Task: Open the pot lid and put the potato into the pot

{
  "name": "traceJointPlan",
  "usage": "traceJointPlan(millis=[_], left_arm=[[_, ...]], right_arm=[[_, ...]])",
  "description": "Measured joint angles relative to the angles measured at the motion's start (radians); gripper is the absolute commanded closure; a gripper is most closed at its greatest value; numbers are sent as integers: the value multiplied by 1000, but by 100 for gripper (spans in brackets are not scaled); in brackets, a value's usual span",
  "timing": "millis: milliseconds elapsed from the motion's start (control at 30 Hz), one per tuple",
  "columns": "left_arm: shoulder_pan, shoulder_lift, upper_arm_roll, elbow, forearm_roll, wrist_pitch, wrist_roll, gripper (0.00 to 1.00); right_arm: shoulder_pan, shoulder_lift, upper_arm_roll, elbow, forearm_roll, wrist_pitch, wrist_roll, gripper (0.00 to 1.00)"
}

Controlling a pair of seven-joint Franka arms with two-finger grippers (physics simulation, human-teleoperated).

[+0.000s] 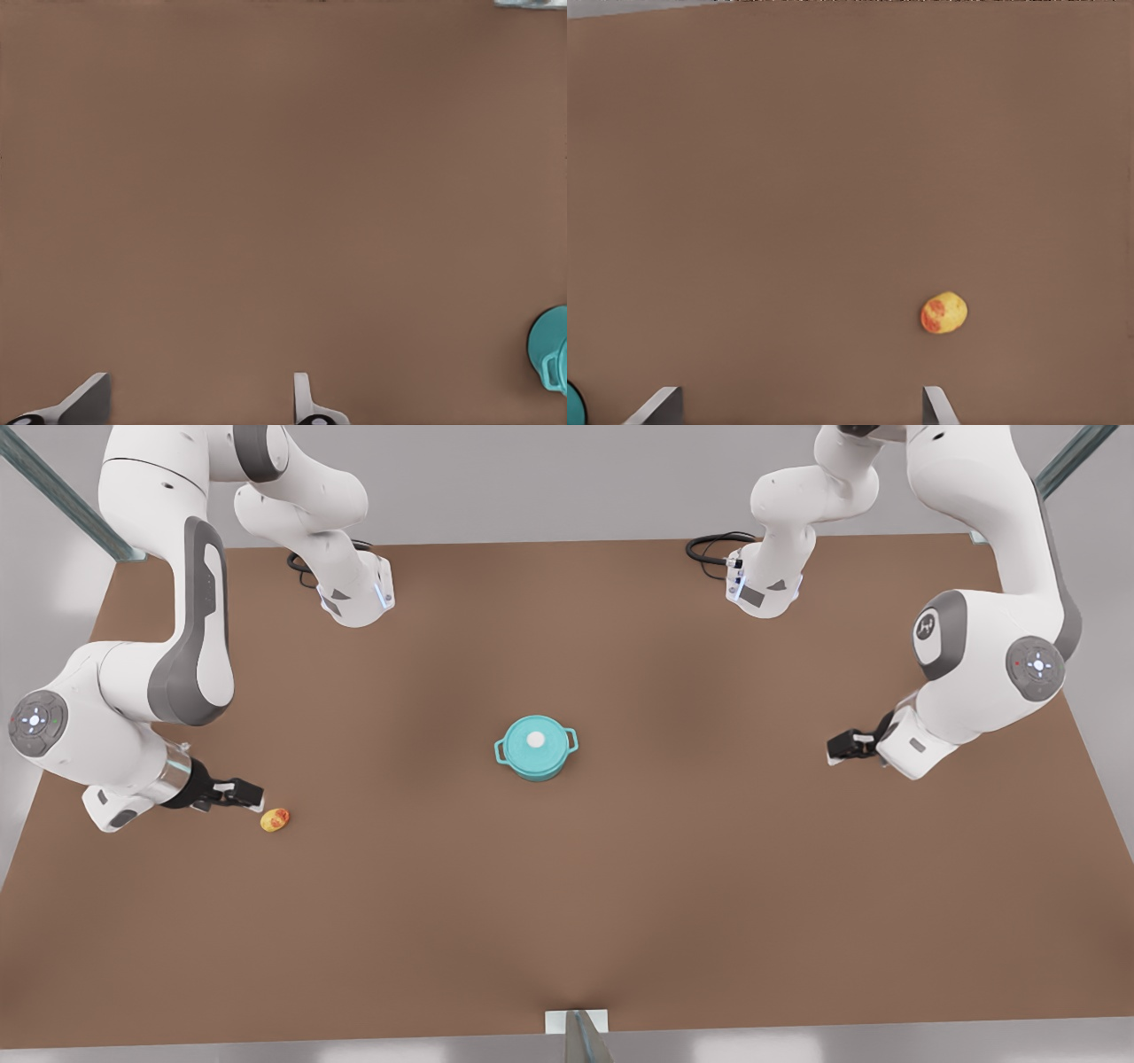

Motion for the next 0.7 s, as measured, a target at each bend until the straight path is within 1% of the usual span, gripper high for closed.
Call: traceJointPlan(millis=[100,200,267,333,400,433,500,533,567,633,700], left_arm=[[6,6,-4,13,-2,19,-1,0],[-75,14,-18,18,0,11,-4,0],[-108,7,-100,35,7,-7,-14,0],[-176,37,-151,80,36,-20,-41,0],[-248,68,-164,95,54,-29,-75,0],[-306,83,-167,105,69,-31,-99,0],[-452,105,-169,143,107,-32,-164,0],[-513,146,-170,189,118,-31,-201,0],[-555,226,-173,254,127,-25,-241,0],[-601,358,-174,357,155,-8,-325,0],[-647,442,-174,392,205,28,-410,0]], right_arm=[[-4,2,-6,5,-5,0,2,0],[-36,7,-14,-2,-50,-29,10,0],[-36,16,-13,-3,-68,-43,16,0],[-36,25,-11,-3,-82,-57,20,0],[-26,29,-12,-7,-91,-71,28,0],[-18,24,-11,-35,-95,-67,35,0],[-7,-23,-11,-161,-100,-27,47,0],[-7,-41,-11,-206,-101,-5,53,0],[-6,-53,-11,-241,-102,19,59,0],[-9,-71,-16,-309,-104,76,69,0],[-24,-71,-23,-366,-105,146,78,0]])
